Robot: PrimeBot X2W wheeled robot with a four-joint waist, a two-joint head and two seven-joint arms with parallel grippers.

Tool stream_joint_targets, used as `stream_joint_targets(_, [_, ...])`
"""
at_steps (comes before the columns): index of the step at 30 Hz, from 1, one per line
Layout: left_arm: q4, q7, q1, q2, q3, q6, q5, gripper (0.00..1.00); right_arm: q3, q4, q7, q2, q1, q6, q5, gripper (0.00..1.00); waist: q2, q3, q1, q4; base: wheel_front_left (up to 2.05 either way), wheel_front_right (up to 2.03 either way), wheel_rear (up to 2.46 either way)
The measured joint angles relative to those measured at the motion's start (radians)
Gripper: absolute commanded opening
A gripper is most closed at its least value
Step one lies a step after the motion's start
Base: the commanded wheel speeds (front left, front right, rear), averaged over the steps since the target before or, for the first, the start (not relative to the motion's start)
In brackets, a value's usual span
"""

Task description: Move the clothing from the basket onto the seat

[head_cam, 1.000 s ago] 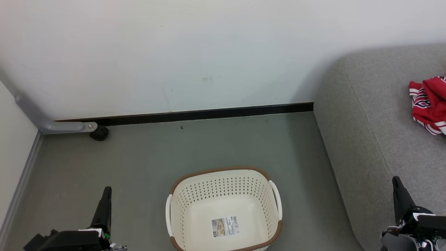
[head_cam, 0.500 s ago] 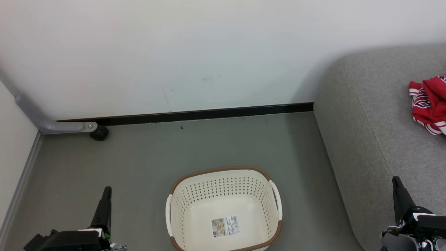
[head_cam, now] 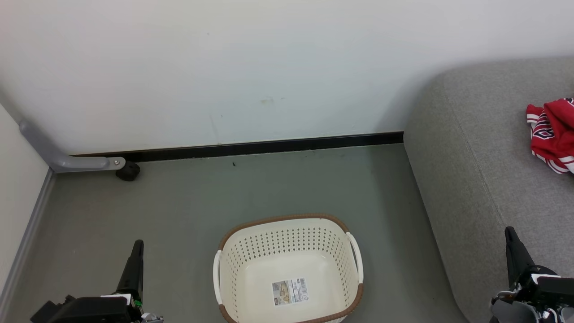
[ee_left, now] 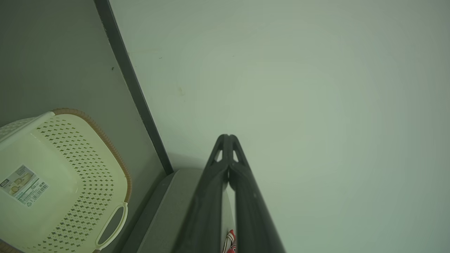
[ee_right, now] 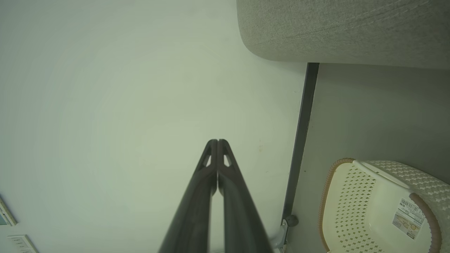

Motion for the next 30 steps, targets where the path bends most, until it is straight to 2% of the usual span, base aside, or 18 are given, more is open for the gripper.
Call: stream_joint_targets(30, [0.0,0.0,0.0,0.0,0.0,0.0,0.0,0.0,0.0,0.0,0.0,0.0,0.0,0.0,0.0,0.0,0.0,0.0,0.0,0.0,0.0,0.0,0.0])
